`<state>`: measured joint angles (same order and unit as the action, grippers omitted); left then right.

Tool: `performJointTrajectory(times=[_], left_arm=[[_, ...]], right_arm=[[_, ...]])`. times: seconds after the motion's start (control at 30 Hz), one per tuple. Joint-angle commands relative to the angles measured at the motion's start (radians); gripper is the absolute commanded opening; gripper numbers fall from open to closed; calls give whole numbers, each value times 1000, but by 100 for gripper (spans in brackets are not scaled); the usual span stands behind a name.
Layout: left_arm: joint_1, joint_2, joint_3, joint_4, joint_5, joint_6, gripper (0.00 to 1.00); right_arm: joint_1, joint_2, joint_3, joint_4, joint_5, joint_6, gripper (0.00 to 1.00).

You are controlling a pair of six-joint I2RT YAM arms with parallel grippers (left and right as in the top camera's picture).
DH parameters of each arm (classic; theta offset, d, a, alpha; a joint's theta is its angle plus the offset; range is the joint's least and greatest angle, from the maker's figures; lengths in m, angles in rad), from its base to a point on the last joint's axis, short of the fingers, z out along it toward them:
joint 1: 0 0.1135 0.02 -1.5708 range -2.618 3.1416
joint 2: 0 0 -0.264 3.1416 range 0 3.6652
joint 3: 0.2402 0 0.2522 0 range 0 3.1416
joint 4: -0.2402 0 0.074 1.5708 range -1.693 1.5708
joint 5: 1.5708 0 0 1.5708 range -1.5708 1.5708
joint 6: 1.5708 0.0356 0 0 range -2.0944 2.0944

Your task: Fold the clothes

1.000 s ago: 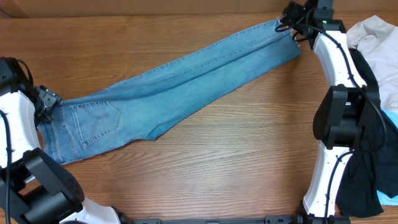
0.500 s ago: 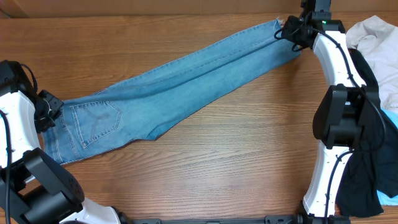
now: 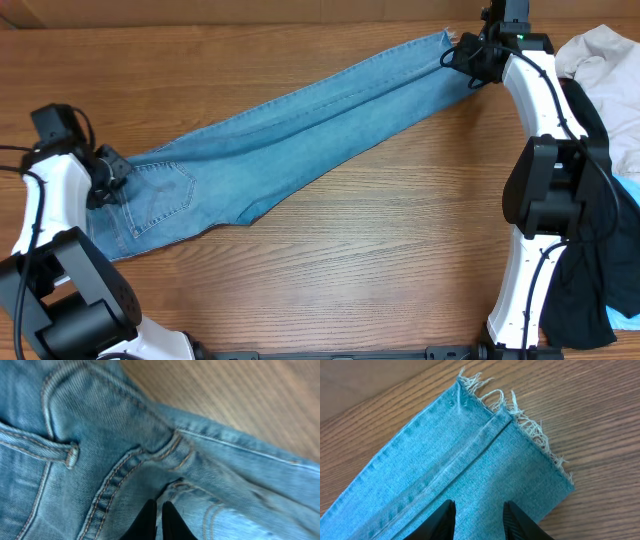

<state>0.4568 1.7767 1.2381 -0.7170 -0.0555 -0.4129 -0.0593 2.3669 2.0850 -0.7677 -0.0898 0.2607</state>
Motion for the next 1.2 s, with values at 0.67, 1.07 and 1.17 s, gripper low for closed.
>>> performJointTrajectory(times=[0.67,1.07,1.17], left_arm=[[40,2,-287,48,-232,-177,10],[40,2,-287,45,-231,-178,11],[40,2,-287,45,-231,-178,11]], right_arm=[[2,67,-5,28,-16,-80,41],[24,164,-5,191,-114,-71,41],[34,178,-5,218,-114,-69,42]])
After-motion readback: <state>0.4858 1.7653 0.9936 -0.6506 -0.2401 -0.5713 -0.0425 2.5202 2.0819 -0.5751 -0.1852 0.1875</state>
